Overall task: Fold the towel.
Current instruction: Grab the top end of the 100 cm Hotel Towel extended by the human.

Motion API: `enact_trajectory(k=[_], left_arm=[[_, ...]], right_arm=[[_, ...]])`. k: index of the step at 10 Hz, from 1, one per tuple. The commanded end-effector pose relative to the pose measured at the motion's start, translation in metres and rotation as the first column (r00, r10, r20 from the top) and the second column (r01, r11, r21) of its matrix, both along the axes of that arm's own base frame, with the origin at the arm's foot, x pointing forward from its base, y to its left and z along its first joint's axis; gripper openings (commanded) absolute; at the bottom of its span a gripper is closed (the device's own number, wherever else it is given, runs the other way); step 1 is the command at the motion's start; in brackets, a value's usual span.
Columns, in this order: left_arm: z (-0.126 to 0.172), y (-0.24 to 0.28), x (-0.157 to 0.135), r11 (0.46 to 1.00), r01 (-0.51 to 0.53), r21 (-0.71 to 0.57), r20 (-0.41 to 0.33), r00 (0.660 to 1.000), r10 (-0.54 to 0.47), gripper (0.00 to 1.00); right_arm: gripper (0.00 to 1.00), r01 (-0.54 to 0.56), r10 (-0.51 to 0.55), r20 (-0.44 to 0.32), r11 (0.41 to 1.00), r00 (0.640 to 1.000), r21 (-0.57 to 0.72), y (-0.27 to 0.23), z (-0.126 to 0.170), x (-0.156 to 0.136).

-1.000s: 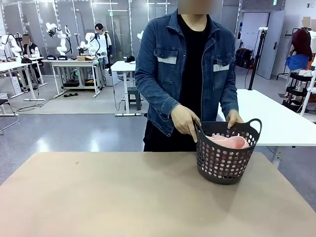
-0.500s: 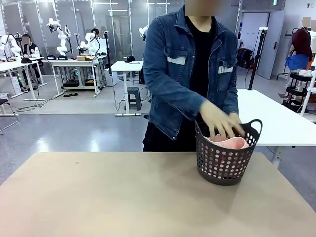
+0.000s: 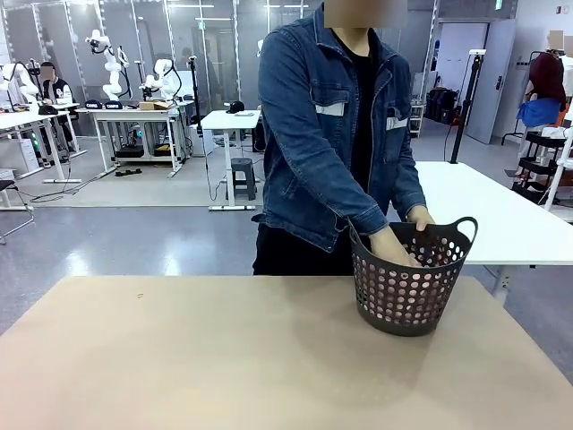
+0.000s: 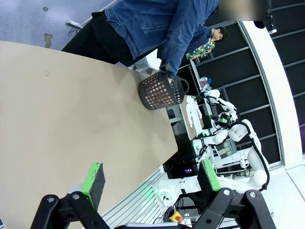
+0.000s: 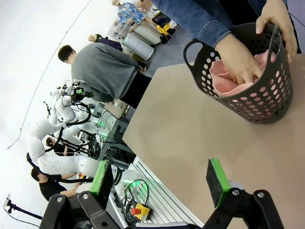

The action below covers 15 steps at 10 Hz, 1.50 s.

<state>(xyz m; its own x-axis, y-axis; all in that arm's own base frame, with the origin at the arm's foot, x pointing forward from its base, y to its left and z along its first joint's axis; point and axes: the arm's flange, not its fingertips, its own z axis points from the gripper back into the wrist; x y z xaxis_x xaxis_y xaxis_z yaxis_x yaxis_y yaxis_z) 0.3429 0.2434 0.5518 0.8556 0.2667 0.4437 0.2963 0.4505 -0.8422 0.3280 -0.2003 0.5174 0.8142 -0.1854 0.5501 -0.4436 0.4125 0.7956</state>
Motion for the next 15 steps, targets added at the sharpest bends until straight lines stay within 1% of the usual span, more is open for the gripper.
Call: enact_trajectory(k=[1,15], left_arm=[[0.0006,0.0003,0.0006,1.0,0.011,-0.015,0.014,1.0,-0.01,1.0],[0.0006,0.0003,0.0006,1.0,0.011,-0.015,0.014,1.0,-0.01,1.0]], right_arm=[[1.0,-0.006,0.006,0.023,1.0,1.0,0.005,-0.0011,0.0004,0.0013],[1.0,-0.006,0.006,0.023,1.0,1.0,0.005,-0.0011,0.0004,0.0013]])
